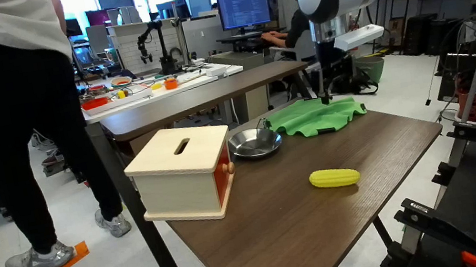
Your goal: Move the green towel backwards.
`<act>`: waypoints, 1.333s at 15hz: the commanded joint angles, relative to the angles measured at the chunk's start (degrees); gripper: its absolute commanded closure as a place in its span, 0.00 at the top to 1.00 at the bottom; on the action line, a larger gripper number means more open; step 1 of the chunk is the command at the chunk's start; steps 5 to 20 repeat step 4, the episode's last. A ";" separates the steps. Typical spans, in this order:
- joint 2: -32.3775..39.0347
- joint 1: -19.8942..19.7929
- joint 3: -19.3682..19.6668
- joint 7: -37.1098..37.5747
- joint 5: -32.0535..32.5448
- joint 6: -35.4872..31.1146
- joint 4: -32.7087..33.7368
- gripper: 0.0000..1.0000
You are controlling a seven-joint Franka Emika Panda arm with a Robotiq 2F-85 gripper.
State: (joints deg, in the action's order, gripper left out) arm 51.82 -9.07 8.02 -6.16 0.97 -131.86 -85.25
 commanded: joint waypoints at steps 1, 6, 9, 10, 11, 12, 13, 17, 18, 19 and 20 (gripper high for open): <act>-12.57 0.68 0.11 -3.53 3.88 -1.64 -13.59 1.00; -7.73 -0.63 -0.81 -1.57 2.07 0.17 -6.52 1.00; -7.73 -0.63 -0.81 -1.57 2.07 0.17 -6.52 1.00; -7.73 -0.63 -0.81 -1.57 2.07 0.17 -6.52 1.00; -7.73 -0.63 -0.81 -1.57 2.07 0.17 -6.52 1.00; -7.73 -0.63 -0.81 -1.57 2.07 0.17 -6.52 1.00; -7.73 -0.63 -0.81 -1.57 2.07 0.17 -6.52 1.00; -7.73 -0.63 -0.81 -1.57 2.07 0.17 -6.52 1.00; -7.73 -0.63 -0.81 -1.57 2.07 0.17 -6.52 1.00; -7.73 -0.63 -0.81 -1.57 2.07 0.17 -6.52 1.00; -7.73 -0.63 -0.81 -1.57 2.07 0.17 -6.52 1.00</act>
